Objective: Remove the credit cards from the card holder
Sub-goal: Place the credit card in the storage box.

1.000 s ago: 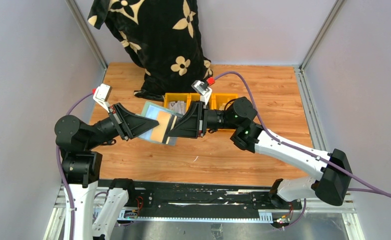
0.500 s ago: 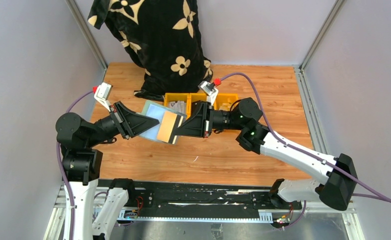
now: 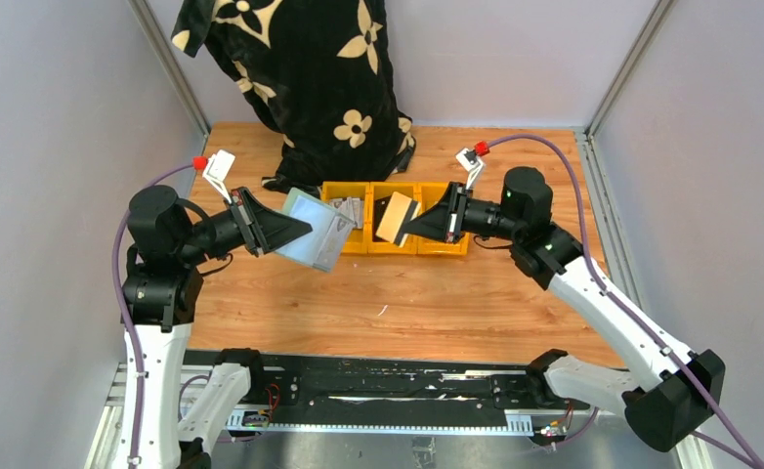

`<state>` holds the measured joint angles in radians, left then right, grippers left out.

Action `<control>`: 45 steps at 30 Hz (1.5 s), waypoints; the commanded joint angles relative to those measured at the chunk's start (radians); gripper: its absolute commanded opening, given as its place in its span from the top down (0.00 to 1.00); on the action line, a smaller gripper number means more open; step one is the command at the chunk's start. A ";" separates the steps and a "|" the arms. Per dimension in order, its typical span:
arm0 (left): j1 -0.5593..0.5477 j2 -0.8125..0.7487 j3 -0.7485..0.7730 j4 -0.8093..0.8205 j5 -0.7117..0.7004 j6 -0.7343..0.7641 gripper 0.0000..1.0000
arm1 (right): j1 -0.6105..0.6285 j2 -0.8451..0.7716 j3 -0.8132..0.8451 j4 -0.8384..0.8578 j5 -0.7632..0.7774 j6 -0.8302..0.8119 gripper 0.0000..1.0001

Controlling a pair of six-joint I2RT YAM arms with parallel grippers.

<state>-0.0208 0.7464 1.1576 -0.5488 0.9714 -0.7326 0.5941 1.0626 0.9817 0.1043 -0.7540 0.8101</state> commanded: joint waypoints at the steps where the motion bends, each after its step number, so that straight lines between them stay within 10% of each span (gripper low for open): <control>1: 0.005 -0.001 0.059 -0.092 -0.049 0.128 1.00 | -0.112 0.030 0.078 -0.420 0.142 -0.220 1.00; 13: 0.005 -0.024 0.060 -0.136 -0.007 0.182 1.00 | -0.167 0.503 0.439 -0.788 0.717 -0.494 1.00; 35: 0.006 -0.056 0.016 0.020 0.110 0.046 1.00 | -0.178 0.909 0.662 -0.856 0.692 -0.515 1.00; 45: 0.005 -0.061 0.029 0.042 0.133 0.019 1.00 | -0.182 0.780 0.630 -0.854 0.753 -0.481 0.62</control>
<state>-0.0208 0.6983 1.1778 -0.5465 1.0718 -0.6853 0.4259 1.9446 1.6222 -0.7227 -0.0490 0.3141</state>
